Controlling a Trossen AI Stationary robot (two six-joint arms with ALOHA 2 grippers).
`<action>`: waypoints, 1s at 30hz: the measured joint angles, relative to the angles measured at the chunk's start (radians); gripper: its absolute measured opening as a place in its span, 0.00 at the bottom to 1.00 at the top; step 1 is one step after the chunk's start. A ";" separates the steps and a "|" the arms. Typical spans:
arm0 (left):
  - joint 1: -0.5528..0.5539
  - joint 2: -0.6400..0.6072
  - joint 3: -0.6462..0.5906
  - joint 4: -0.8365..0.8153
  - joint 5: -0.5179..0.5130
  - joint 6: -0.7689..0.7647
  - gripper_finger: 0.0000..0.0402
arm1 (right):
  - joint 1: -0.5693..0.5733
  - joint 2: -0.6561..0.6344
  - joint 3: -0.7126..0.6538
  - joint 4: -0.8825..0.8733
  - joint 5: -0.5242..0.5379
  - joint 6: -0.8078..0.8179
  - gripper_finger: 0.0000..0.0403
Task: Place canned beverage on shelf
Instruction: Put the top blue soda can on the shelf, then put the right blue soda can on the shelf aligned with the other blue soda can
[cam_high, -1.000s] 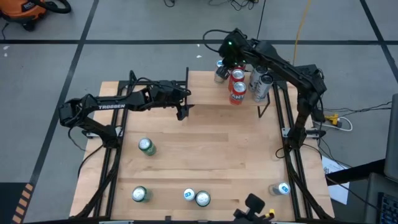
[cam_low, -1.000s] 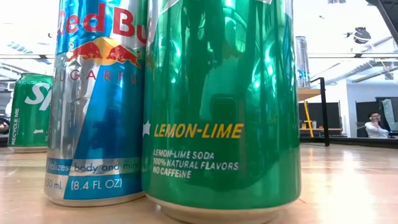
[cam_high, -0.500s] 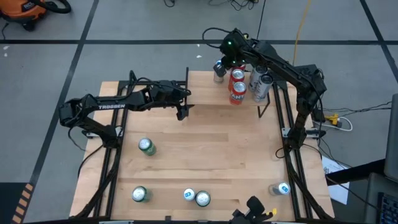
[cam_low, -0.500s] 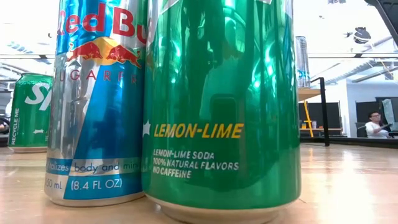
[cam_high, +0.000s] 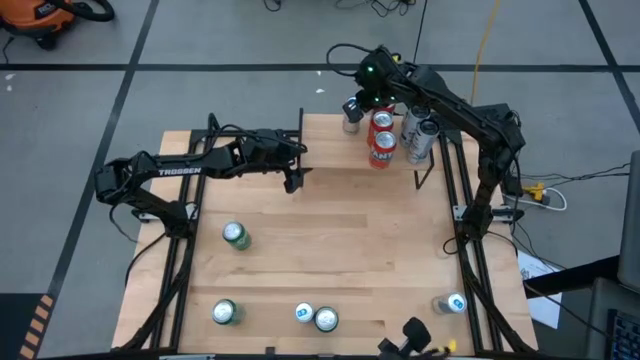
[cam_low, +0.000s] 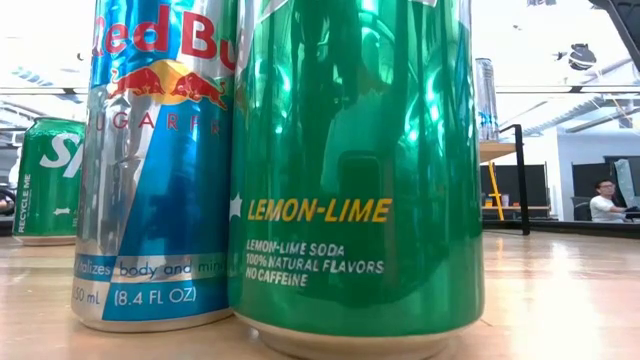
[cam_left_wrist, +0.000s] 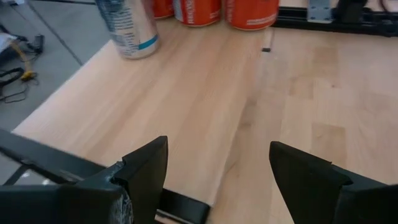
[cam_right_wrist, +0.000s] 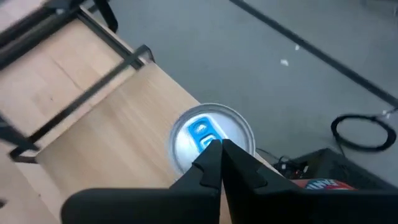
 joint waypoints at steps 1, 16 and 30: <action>0.000 0.000 0.000 0.000 -0.015 0.000 0.69 | 0.001 -0.014 0.000 0.002 0.001 -0.008 0.00; -0.105 0.000 0.000 0.024 -0.078 0.000 0.69 | 0.316 -0.320 0.001 -0.282 0.001 -0.010 0.00; -0.315 -0.029 -0.050 -0.022 -0.241 -0.011 0.69 | 0.992 -0.343 -0.215 -0.456 0.456 0.497 0.00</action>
